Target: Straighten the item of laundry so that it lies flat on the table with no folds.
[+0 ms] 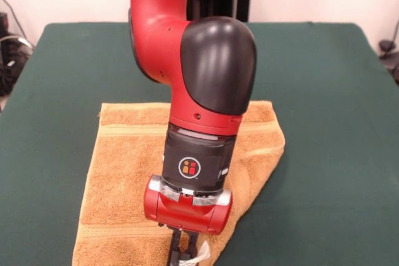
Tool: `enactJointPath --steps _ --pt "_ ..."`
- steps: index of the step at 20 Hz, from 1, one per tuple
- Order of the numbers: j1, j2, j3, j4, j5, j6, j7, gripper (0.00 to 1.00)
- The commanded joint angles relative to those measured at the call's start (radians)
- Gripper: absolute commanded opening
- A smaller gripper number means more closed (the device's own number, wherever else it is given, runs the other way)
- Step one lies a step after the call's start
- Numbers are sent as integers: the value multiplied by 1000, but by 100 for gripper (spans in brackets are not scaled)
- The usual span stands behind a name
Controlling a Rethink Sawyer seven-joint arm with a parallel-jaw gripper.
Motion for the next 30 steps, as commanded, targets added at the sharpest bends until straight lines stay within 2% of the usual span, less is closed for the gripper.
enactJointPath --steps 1,7,18,30 --pt "-35 -17 160 240 -95 14 43 0" --pt "-74 -50 187 293 -157 33 24 0" --pt "-107 -48 217 318 -231 5 37 0" --pt "-86 -49 192 300 -218 25 30 0"
